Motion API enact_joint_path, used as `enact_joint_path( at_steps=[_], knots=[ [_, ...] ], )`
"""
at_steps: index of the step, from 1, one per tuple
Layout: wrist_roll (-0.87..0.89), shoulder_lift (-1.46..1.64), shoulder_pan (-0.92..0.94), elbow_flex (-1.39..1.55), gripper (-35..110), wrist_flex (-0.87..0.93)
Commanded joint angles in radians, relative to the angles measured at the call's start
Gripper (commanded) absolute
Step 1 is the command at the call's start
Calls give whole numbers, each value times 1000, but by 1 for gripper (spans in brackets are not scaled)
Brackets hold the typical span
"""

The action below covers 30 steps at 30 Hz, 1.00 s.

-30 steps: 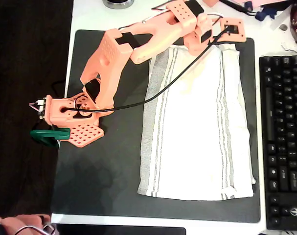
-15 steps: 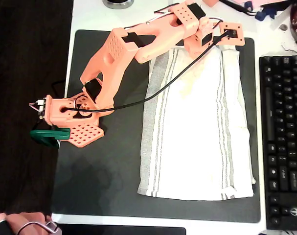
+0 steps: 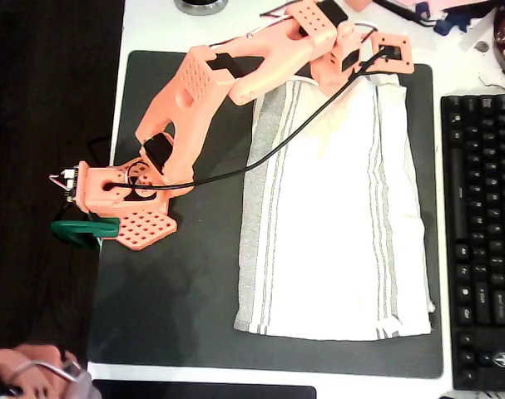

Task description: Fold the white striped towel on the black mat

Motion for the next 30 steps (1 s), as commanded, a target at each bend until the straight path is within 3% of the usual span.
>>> enact_joint_path(
  at_steps=[1,15,30],
  knots=[
    [11,94,-43,-66,0,31],
    [38,140,-74,-341,0,206],
    [-160,670,462,25,0,348]
  ],
)
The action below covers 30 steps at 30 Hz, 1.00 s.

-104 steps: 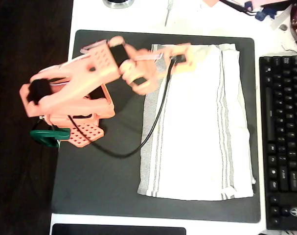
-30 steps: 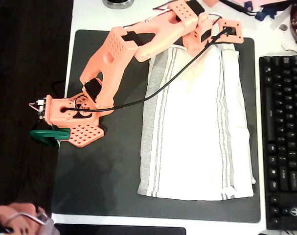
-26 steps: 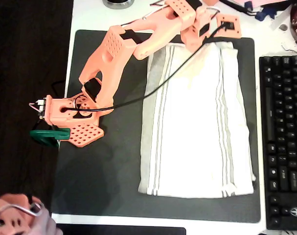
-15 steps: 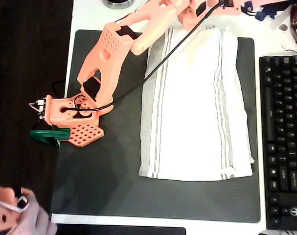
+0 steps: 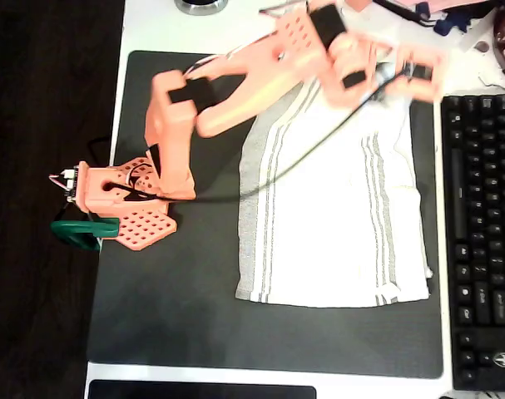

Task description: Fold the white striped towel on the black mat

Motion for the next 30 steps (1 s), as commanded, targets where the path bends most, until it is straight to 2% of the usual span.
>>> enact_joint_path(
  at_steps=[1,8,15,21,24,30],
  knots=[
    [-63,176,107,67,0,18],
    [-193,299,420,241,0,-41],
    [-416,278,729,494,0,-310],
    [-491,278,831,589,1,-417],
    [-492,273,862,652,12,-514],
    [-497,311,870,666,15,-494]
  ],
)
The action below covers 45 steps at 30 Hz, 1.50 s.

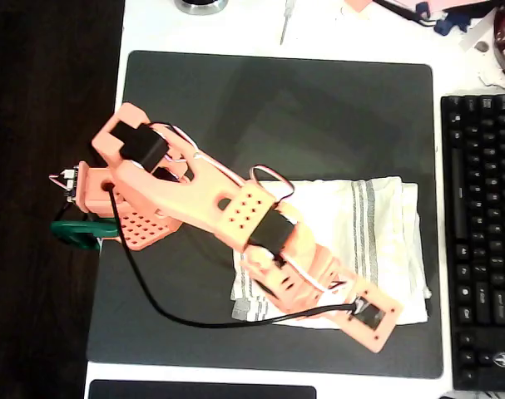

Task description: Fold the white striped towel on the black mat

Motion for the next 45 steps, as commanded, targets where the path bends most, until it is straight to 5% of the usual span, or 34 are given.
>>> enact_joint_path(
  at_steps=[1,19,29,45],
  knots=[
    [-11,71,-5,11,15,29],
    [38,581,-219,437,14,158],
    [328,1108,-91,834,8,187],
    [788,1140,-48,991,4,170]
  ],
)
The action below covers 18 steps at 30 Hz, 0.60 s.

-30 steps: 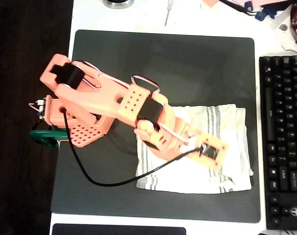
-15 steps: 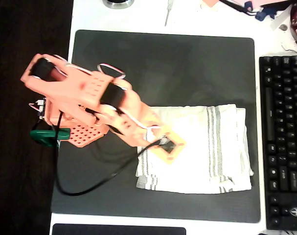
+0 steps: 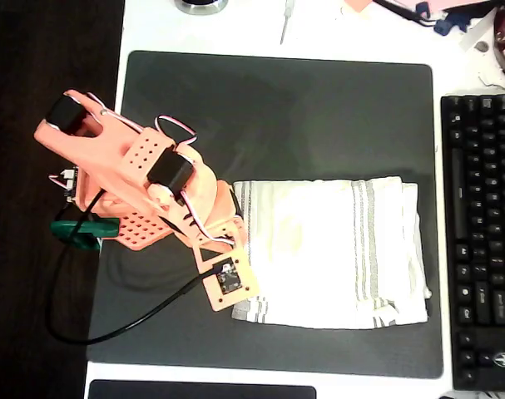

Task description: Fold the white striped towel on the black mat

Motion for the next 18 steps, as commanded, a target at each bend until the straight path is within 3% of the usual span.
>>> enact_joint_path(
  at_steps=[1,6,18],
  knots=[
    [51,18,15,9,5,-12],
    [100,15,23,11,11,-48],
    [173,-20,23,109,8,-43]
  ],
)
